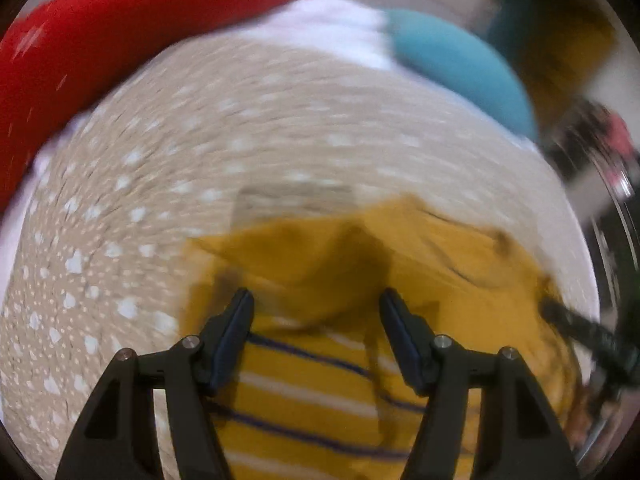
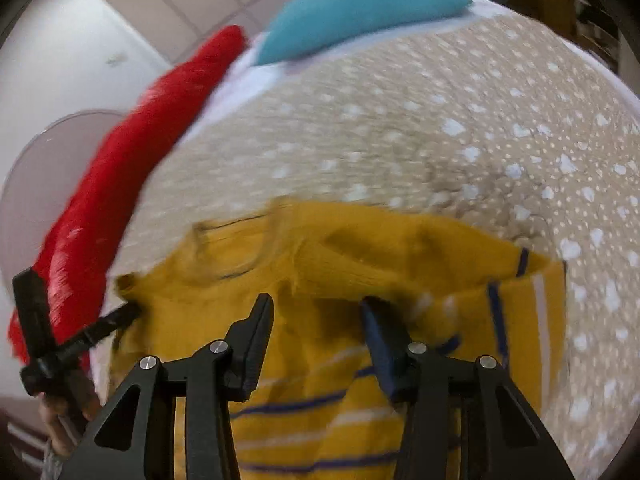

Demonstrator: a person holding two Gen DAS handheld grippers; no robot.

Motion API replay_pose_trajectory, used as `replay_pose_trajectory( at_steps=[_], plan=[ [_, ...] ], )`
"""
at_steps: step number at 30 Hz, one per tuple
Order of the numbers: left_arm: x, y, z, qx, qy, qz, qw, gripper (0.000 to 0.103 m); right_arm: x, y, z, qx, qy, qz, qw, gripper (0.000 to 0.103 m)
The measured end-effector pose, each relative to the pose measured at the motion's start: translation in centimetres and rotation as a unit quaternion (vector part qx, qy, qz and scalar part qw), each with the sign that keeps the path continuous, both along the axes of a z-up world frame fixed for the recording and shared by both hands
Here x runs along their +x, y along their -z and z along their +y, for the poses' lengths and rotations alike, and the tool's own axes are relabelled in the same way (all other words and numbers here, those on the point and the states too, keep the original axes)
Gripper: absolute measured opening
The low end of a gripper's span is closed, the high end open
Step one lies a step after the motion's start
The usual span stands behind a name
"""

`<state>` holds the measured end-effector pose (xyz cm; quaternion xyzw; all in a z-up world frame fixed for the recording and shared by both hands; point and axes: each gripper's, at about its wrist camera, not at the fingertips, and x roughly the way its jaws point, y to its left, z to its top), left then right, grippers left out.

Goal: Fold small clothes
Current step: 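Open both tools and withdraw them from the folded sweater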

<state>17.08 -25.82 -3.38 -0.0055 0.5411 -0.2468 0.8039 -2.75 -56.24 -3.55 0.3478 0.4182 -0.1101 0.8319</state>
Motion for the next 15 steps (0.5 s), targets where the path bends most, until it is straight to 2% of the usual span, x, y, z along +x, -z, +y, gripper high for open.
replay_pose_trajectory(
  at_steps=[3,5,8,10,13,15],
  plan=[
    [2.1,1.2,2.8,-0.058,-0.029,0.041,0.9971,0.064,0.4,1.3,-2.0,0.034,0.035,-0.014,0.999,0.049],
    [2.4,0.8,4.3,-0.084,-0.04,0.051,0.9944,0.064,0.2,1.4,-3.0,0.059,0.053,-0.024,0.997,0.049],
    [2.0,-0.5,6.8,-0.075,-0.07,0.037,0.994,0.064,-0.3,0.8,-3.7,0.068,0.067,-0.029,0.995,0.049],
    [1.4,-1.5,8.4,-0.081,-0.073,0.037,0.9933,0.064,-1.7,-0.4,-3.9,0.059,0.08,-0.033,0.994,0.053],
    [-1.0,-3.3,10.6,-0.081,-0.06,0.02,0.9947,0.065,-4.7,-2.9,-4.1,0.049,0.086,-0.049,0.994,0.06],
    [-3.1,-4.3,11.8,-0.08,-0.039,0.007,0.996,0.073,-7.6,-4.5,-4.1,0.034,0.084,-0.054,0.994,0.065]
  ],
)
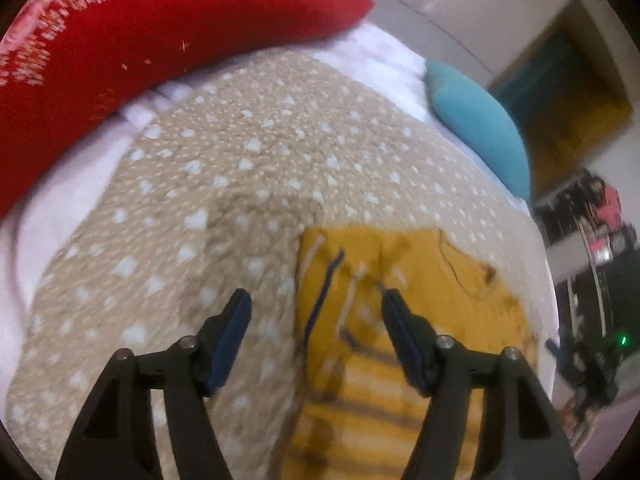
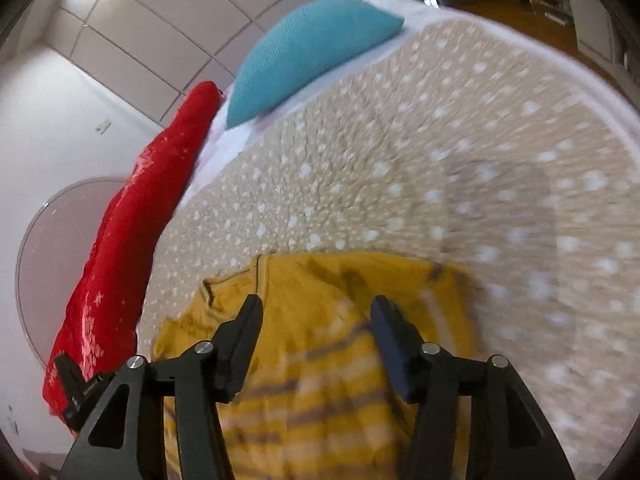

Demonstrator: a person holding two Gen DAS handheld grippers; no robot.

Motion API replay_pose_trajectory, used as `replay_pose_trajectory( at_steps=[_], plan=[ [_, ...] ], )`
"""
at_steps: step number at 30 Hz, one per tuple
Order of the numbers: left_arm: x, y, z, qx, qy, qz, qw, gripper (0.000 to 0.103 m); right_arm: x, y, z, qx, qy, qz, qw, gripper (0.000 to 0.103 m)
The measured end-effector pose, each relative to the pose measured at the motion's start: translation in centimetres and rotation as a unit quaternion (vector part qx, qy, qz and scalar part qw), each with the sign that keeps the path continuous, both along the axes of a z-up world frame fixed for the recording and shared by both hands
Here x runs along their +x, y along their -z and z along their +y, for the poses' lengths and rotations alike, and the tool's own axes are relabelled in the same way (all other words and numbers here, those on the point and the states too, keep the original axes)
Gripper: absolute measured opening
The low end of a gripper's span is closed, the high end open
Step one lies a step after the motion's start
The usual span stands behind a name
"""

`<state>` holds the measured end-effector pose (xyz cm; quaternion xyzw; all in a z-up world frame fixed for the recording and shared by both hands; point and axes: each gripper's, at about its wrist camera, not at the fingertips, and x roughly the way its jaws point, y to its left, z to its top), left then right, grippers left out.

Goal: Fold small clothes

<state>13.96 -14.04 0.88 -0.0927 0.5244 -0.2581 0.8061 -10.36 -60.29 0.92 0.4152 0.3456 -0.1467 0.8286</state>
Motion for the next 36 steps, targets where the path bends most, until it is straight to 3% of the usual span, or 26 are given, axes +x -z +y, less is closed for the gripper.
replay_pose_trajectory(
  at_steps=[4,11,13,14,15,17,19,20,26,31,33,34,36],
  plan=[
    [-3.4,0.7,1.0,-0.002,0.042,0.007,0.9991,0.079,-6.7,-0.8,0.8,-0.008,-0.01,-0.001,1.0,0.072],
    [-7.0,5.2,0.0,0.017,0.082,0.036,0.9958,0.079,-14.3,3.4,3.6,0.02,0.0,0.01,1.0,0.073],
    [-8.0,5.1,-1.2,0.058,0.099,0.007,0.9934,0.065,-14.6,4.7,4.7,0.036,0.004,0.003,0.999,0.073],
    [-8.2,5.2,-1.4,0.065,0.106,0.005,0.9923,0.034,-14.5,5.0,5.2,0.043,0.002,-0.003,0.999,0.073],
    [-8.3,5.1,-1.5,0.068,0.109,0.013,0.9917,0.02,-14.5,5.3,5.7,0.049,-0.001,-0.011,0.999,0.073],
    [-8.1,4.7,-1.4,0.085,0.103,0.002,0.991,0.014,-13.9,5.6,6.9,0.053,-0.01,-0.02,0.998,0.071],
    [-8.0,4.4,-1.3,0.097,0.102,-0.006,0.9901,0.011,-12.7,6.0,8.3,0.051,-0.037,-0.018,0.998,0.032],
    [-8.0,4.3,-1.2,0.1,0.101,-0.006,0.9899,0.011,-12.3,6.2,8.8,0.051,-0.052,-0.012,0.997,0.016],
    [-8.8,3.9,0.0,0.118,0.092,-0.021,0.9885,0.011,-15.6,5.0,6.9,0.043,-0.011,-0.016,0.999,0.011],
    [-10.8,1.6,1.4,0.103,0.069,-0.054,0.9909,0.016,-17.7,5.1,6.7,-0.007,-0.004,0.043,0.999,0.011],
    [-12.3,0.3,2.0,0.088,0.06,-0.058,0.9926,0.041,-19.0,4.8,6.7,-0.007,0.002,0.029,1.0,0.012],
    [-13.1,-0.4,2.1,0.083,0.058,-0.061,0.9929,0.048,-19.9,4.6,6.8,-0.007,0.007,0.021,1.0,0.013],
    [-15.2,-2.3,1.9,0.076,0.062,-0.077,0.9922,0.06,-21.0,4.4,7.0,-0.014,0.018,0.016,1.0,0.035]
  ],
)
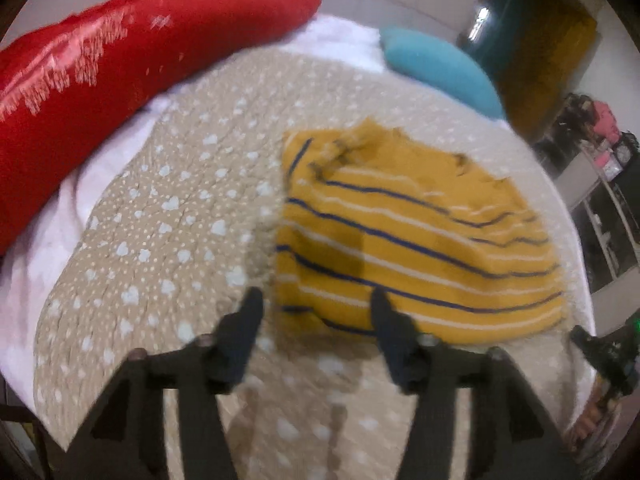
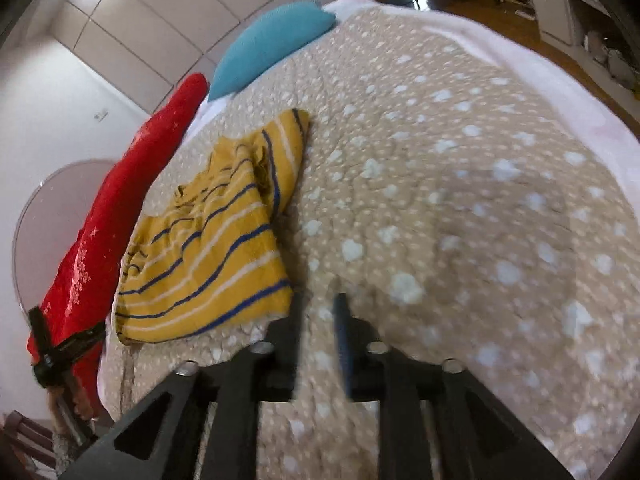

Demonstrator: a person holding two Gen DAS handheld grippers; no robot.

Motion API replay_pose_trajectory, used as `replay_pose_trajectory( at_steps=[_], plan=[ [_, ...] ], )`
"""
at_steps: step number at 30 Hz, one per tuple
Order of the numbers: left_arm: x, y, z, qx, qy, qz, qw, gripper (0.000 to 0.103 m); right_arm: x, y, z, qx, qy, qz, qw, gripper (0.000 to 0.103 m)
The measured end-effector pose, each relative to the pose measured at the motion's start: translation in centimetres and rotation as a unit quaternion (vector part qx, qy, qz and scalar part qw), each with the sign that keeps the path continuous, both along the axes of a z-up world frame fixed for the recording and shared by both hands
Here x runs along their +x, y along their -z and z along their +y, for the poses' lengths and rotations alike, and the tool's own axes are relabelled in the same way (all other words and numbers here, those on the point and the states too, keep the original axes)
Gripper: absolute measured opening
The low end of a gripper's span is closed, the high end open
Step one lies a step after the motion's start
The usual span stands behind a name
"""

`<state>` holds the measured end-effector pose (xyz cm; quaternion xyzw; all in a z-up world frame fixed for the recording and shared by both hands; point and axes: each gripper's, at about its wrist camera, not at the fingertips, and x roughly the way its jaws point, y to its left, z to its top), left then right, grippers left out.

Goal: Fold small clothes

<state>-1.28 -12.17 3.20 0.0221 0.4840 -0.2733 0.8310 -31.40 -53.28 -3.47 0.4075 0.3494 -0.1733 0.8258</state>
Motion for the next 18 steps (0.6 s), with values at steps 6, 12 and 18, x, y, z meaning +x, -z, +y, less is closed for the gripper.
replay_pose_trajectory(
  at_steps=[6,12,18],
  plan=[
    [-7.7,-8.0,-4.8,-0.005,0.073,-0.036,0.9967,0.079,-2.7,0.5,0.7,-0.029,0.03,0.011,0.999,0.041],
    [-19.1,-18.2,-8.8,-0.069,0.25,-0.025,0.9655,0.082,-2.8,-0.6,1.7,-0.071,0.039,0.046,0.996,0.041],
    [-26.7,-25.3,-9.0,-0.074,0.338,-0.107,0.9323,0.09,-4.1,-1.5,2.8,-0.076,0.057,0.081,0.992,0.048]
  ],
)
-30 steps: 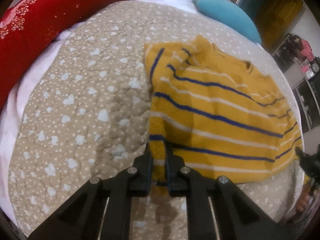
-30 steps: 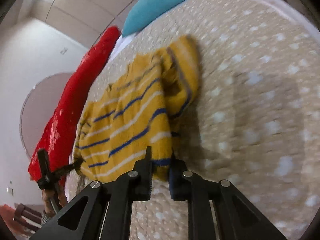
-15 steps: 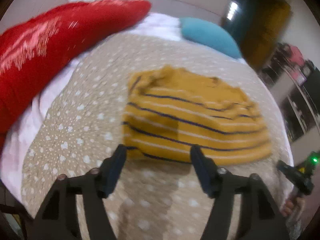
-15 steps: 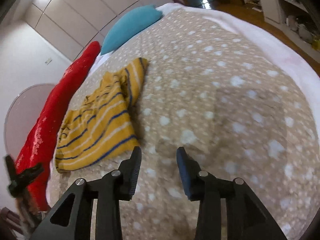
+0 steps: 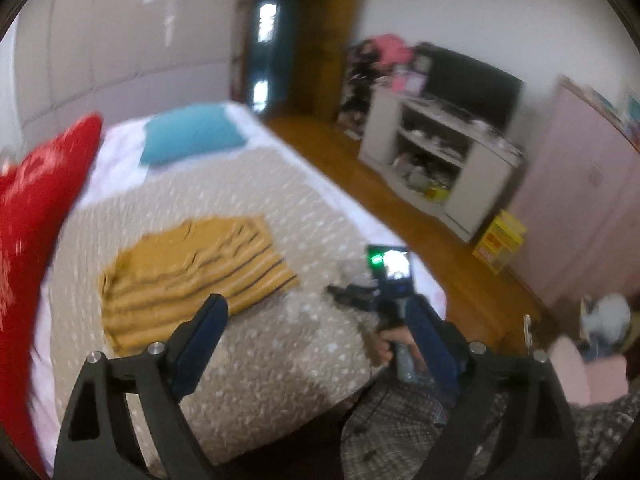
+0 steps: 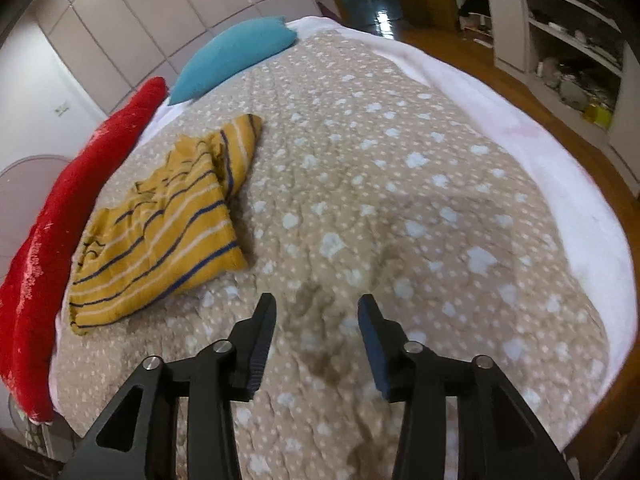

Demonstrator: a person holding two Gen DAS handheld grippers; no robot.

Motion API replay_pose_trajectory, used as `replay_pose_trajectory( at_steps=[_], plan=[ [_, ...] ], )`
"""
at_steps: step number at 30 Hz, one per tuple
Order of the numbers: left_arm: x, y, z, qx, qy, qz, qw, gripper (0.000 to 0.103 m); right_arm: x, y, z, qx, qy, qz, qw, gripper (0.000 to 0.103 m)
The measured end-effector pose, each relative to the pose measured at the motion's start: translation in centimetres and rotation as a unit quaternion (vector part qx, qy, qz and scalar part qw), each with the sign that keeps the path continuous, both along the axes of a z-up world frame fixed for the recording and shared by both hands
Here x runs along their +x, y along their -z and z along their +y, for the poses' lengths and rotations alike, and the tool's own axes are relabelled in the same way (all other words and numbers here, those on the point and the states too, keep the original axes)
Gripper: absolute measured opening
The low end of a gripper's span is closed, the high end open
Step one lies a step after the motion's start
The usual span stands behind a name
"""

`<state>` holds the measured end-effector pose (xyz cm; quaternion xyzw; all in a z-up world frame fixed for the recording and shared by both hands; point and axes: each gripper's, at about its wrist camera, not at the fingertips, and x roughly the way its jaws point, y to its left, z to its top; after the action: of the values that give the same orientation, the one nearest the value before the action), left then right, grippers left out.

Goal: Fold small clothes

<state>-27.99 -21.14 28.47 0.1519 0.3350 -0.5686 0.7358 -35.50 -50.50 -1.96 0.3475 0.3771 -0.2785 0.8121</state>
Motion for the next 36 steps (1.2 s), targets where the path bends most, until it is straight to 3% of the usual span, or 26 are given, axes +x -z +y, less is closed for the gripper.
replay_pose_trajectory(
  at_steps=[3,7,15,19,24,27,29,32,34,36],
  plan=[
    [-0.7,-1.2,0.8,-0.011,0.023,0.004,0.9997,0.09,-0.7,-0.4,0.6,-0.003,0.007,0.019,1.0,0.048],
    [0.6,-0.7,3.0,-0.03,0.023,0.027,0.9989,0.09,-0.8,-1.0,1.2,-0.014,0.01,0.029,0.999,0.049],
    [2.2,1.0,4.4,-0.005,-0.006,0.068,0.9977,0.09,1.0,-1.7,2.3,-0.026,-0.003,0.027,0.999,0.053],
    [0.5,-0.3,4.4,-0.027,0.023,0.034,0.9988,0.09,1.9,-1.6,2.9,-0.03,-0.019,0.034,0.999,0.053],
    [2.1,-0.1,5.2,-0.039,-0.01,0.042,0.9983,0.091,1.9,-1.7,2.9,-0.032,-0.019,0.03,0.999,0.056],
    [2.7,0.3,5.7,-0.059,-0.039,-0.003,0.9975,0.093,2.1,-1.6,2.7,-0.03,-0.017,0.028,0.999,0.056],
    [4.2,2.1,5.7,-0.062,-0.068,-0.008,0.9957,0.094,2.3,-1.5,2.6,-0.027,-0.016,0.021,0.999,0.056],
    [8.3,6.9,5.7,-0.054,-0.148,-0.004,0.9875,0.095,2.8,-1.6,2.9,-0.034,-0.019,0.012,0.999,0.056],
    [11.5,11.3,5.7,-0.031,-0.211,-0.002,0.9769,0.095,3.2,-1.9,3.2,-0.051,-0.025,0.011,0.998,0.057],
    [14.2,15.7,5.8,0.011,-0.282,-0.011,0.9594,0.095,3.5,-2.0,3.4,-0.063,-0.03,0.004,0.998,0.059]
  ],
)
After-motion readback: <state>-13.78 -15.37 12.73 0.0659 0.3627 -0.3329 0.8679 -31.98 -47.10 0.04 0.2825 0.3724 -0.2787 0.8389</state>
